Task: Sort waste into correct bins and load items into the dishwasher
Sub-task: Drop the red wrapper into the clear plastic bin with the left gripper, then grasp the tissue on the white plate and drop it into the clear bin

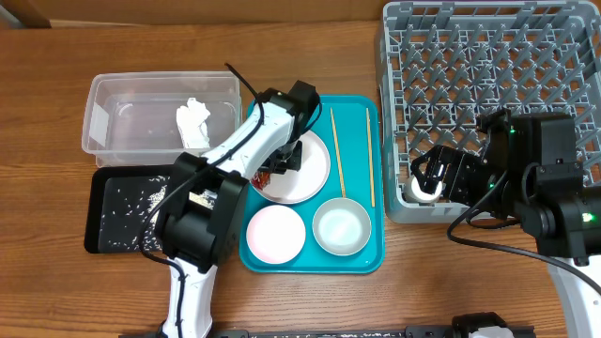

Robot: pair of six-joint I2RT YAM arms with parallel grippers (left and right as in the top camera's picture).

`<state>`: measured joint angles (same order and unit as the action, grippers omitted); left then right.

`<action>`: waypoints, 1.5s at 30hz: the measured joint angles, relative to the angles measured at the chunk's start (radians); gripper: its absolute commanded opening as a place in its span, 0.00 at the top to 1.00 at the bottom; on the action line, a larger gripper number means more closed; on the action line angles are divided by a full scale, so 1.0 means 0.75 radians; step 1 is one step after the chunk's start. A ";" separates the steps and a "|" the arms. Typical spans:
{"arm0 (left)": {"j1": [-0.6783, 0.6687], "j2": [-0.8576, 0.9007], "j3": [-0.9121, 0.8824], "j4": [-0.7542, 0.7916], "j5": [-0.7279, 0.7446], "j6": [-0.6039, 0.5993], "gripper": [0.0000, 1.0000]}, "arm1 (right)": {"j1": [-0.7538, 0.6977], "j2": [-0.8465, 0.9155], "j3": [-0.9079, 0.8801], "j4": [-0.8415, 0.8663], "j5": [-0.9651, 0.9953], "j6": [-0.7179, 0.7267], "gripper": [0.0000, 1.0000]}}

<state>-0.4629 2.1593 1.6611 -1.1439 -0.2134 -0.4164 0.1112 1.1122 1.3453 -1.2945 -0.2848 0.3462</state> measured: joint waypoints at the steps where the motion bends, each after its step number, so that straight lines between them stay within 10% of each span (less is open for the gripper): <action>1: 0.001 -0.015 0.024 -0.020 -0.001 -0.001 0.96 | 0.000 0.000 0.000 0.001 0.001 -0.001 0.00; 11: 0.235 -0.422 0.167 -0.004 -0.166 -0.001 0.93 | 0.000 0.000 0.000 -0.002 0.000 0.000 0.00; 16: 0.487 -0.358 0.172 0.054 -0.081 0.056 0.37 | 0.000 0.000 0.000 -0.011 0.000 -0.001 0.00; 45: 0.161 -0.985 0.179 -0.503 0.319 0.174 0.46 | 0.000 0.000 0.000 -0.005 0.002 -0.009 0.00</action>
<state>-0.3420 1.4204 1.7950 -1.5211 0.0257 -0.2855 0.1112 1.1122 1.3453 -1.2980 -0.2832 0.3393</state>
